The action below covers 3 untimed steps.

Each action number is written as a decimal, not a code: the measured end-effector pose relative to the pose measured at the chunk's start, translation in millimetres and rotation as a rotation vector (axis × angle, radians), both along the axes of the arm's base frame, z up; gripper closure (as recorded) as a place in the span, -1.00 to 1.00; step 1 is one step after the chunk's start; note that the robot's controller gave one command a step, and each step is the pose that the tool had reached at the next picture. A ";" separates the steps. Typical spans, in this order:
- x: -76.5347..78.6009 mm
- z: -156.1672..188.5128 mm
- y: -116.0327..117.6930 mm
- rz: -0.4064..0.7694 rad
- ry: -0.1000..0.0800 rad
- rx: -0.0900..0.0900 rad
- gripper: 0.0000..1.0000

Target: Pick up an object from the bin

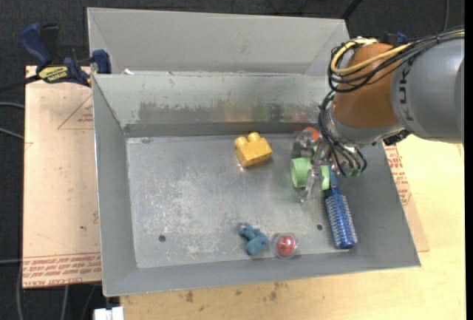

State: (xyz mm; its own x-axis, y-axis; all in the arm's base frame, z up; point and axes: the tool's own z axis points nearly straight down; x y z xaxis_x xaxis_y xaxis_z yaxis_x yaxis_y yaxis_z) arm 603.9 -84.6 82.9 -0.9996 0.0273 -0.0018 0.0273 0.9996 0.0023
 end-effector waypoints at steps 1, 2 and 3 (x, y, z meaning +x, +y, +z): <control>24.7 -13.2 -34.8 -0.080 -0.002 -0.001 -1.00; 26.2 -12.6 24.6 0.071 -0.001 0.000 -1.00; 46.7 -0.1 -49.0 0.102 0.003 0.019 -1.00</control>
Offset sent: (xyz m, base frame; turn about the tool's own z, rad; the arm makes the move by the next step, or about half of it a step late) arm 0.0235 -0.0354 -0.0129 0.0807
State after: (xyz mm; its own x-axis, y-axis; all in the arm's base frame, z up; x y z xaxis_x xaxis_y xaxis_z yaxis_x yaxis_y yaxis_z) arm 650.6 -133.6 82.8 -0.9972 -0.0741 0.0011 -0.0741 0.9970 0.0215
